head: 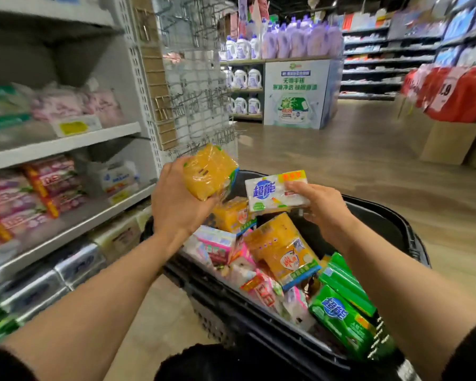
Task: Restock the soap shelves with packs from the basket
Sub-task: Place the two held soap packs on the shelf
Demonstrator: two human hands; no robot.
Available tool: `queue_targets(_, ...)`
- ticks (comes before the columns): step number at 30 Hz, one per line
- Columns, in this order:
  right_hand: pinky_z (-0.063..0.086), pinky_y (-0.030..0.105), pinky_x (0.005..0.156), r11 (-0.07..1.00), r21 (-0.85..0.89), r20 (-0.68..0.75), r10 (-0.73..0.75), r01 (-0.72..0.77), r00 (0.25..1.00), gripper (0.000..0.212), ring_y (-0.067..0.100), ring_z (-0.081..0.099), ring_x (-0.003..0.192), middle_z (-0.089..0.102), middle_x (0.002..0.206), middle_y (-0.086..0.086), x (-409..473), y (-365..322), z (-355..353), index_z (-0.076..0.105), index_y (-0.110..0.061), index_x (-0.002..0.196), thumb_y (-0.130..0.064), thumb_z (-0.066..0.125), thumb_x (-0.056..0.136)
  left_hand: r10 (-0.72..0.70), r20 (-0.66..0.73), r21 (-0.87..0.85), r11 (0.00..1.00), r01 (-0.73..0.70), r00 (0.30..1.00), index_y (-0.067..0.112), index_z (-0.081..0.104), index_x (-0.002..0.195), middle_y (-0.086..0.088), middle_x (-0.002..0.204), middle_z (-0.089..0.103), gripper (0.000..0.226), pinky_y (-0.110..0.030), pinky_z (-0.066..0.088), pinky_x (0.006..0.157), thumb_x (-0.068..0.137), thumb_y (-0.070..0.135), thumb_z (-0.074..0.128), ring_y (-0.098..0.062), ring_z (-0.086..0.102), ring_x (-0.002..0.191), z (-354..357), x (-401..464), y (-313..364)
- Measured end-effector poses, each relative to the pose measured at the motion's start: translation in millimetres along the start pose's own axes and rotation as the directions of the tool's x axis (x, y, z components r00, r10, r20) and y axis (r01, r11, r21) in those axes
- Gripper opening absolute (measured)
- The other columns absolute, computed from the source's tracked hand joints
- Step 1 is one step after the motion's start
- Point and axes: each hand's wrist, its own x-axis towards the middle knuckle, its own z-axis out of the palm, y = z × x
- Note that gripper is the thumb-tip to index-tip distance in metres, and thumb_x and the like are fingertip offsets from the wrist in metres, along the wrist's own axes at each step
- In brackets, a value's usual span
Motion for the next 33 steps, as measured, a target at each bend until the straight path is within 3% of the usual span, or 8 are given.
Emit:
queue_targets(4, 0.052, 0.028, 0.062, 1.0, 0.013, 0.101, -0.01, 0.009, 0.995, 0.024, 0.018, 0.066, 0.066, 0.073, 0.077, 0.006, -27, -16, 56, 0.075, -0.009, 0.074, -0.031, 0.082, 0.068, 0.016, -0.098, 0.044, 0.999, -0.012, 0.995, 0.014, 0.058, 0.119, -0.01, 0.108, 0.063, 0.088, -0.039, 0.044, 0.082, 0.052, 0.071, 0.059, -0.03, 0.058, 0.102, -83, -27, -23)
queue_targets(8, 0.039, 0.023, 0.051, 0.998, 0.048, 0.314, 0.018, -0.035, 0.949, 0.018, 0.014, 0.052, 0.054, 0.063, 0.072, 0.008, -69, -21, 133, 0.069, -0.012, 0.075, -0.027, 0.078, 0.074, -0.024, -0.158, 0.193, 0.98, 0.055, 0.987, 0.013, 0.056, 0.122, -0.008, 0.109, 0.06, 0.087, -0.032, 0.04, 0.08, 0.054, 0.067, 0.064, -0.027, 0.056, 0.099, -173, -64, -66)
queue_targets(12, 0.048, 0.035, 0.066, 1.0, 0.002, 0.478, 0.008, -0.01, 0.878, 0.052, 0.026, 0.064, 0.076, 0.071, 0.089, 0.02, -122, -8, 217, 0.072, -0.003, 0.081, -0.039, 0.089, 0.046, -0.114, -0.223, 0.327, 0.927, 0.184, 0.968, 0.009, 0.054, 0.128, -0.013, 0.115, 0.059, 0.095, -0.041, 0.045, 0.083, 0.052, 0.065, 0.058, -0.033, 0.057, 0.104, -270, -120, -99)
queue_targets(14, 0.055, 0.041, 0.072, 1.0, -0.006, 0.597, 0.007, -0.005, 0.802, 0.063, 0.029, 0.067, 0.085, 0.069, 0.101, 0.024, -153, 0, 256, 0.067, 0.004, 0.1, -0.022, 0.09, 0.047, -0.155, -0.276, 0.402, 0.878, 0.261, 0.949, 0.007, 0.055, 0.127, -0.015, 0.115, 0.06, 0.093, -0.043, 0.047, 0.084, 0.051, 0.062, 0.06, -0.036, 0.058, 0.104, -318, -152, -109)
queue_targets(17, 0.058, 0.029, 0.063, 1.0, 0.0, 0.761, -0.007, 0.011, 0.649, 0.064, 0.024, 0.065, 0.09, 0.067, 0.109, 0.014, -199, 16, 310, 0.06, -0.011, 0.112, 0.015, 0.078, 0.056, -0.261, -0.358, 0.455, 0.79, 0.411, 0.897, 0.006, 0.055, 0.128, -0.017, 0.116, 0.06, 0.087, -0.044, 0.046, 0.085, 0.054, 0.048, 0.073, -0.038, 0.057, 0.106, -383, -201, -125)
queue_targets(22, 0.057, 0.026, 0.06, 1.0, -0.016, 0.923, 0.017, -0.006, 0.384, 0.08, 0.024, 0.06, 0.104, 0.058, 0.122, 0.01, -279, 47, 399, 0.05, -0.015, 0.119, 0.023, 0.073, 0.052, -0.362, -0.479, 0.473, 0.661, 0.582, 0.8, 0.01, 0.055, 0.13, -0.014, 0.119, 0.06, 0.083, -0.041, 0.044, 0.089, 0.058, 0.029, 0.091, -0.036, 0.057, 0.109, -467, -280, -152)
queue_targets(28, 0.055, 0.022, 0.057, 0.996, -0.088, 0.969, 0.089, -0.012, 0.233, 0.071, 0.021, 0.059, 0.102, 0.054, 0.117, 0.005, -365, 95, 476, 0.049, -0.016, 0.118, 0.026, 0.068, 0.064, -0.485, -0.551, 0.465, 0.497, 0.733, 0.679, 0.017, 0.052, 0.134, -0.006, 0.125, 0.059, 0.086, -0.038, 0.042, 0.093, 0.057, 0.026, 0.09, -0.029, 0.055, 0.114, -541, -365, -184)
queue_targets(33, 0.05, 0.015, 0.05, 0.99, -0.136, 0.969, 0.127, 0.026, 0.211, 0.07, 0.016, 0.06, 0.088, 0.057, 0.097, -0.002, -418, 147, 529, 0.047, -0.011, 0.116, 0.027, 0.07, 0.061, -0.533, -0.609, 0.455, 0.371, 0.809, 0.587, 0.016, 0.055, 0.131, -0.007, 0.118, 0.06, 0.082, -0.036, 0.042, 0.087, 0.057, 0.022, 0.089, -0.029, 0.056, 0.11, -586, -417, -219)
